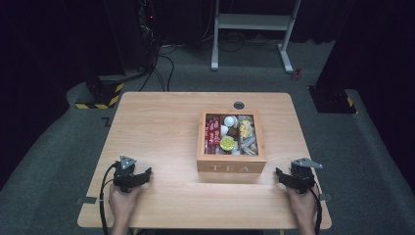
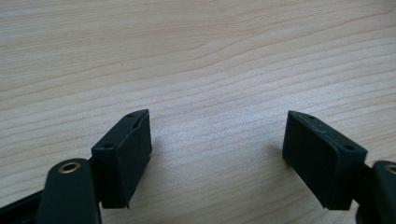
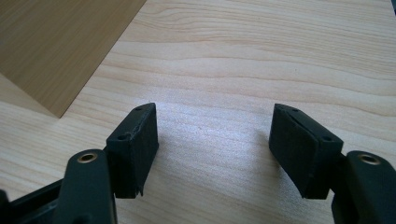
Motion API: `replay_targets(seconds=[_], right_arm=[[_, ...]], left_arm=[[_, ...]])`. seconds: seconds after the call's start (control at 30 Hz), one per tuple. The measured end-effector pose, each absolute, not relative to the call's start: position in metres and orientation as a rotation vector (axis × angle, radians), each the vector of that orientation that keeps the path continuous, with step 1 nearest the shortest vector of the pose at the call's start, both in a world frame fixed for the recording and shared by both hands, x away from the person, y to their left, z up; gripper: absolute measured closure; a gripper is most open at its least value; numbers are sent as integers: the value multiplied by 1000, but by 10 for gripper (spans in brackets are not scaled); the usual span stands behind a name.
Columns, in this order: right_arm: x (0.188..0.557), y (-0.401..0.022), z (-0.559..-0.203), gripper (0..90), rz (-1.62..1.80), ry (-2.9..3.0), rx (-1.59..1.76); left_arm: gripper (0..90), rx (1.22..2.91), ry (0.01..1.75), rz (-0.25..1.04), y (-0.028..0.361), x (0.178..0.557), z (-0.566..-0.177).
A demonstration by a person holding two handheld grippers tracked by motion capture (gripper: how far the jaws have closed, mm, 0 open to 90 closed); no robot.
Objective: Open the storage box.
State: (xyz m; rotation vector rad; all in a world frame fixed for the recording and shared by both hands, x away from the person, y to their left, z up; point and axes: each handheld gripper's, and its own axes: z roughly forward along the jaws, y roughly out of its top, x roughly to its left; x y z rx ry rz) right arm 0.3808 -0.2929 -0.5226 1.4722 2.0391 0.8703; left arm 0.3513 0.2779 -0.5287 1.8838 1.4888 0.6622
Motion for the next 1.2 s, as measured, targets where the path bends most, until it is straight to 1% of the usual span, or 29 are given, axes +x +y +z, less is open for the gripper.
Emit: replay_targets(seconds=[0.9,1.0,1.13,1.2], right_arm=[[380,-292,-522,340,869,2031,1482],[380,-293,-522,357,870,2025,1490],[380,-293,-522,360,868,2023,1488],[379,-292,-522,392,866,2017,1489]], left_arm=[[240,1884,1488,661,278,351,-529],[240,1884,1489,661,278,351,-529],[240,1880,1491,659,278,351,-529],[240,1879,1491,659,278,351,-529]])
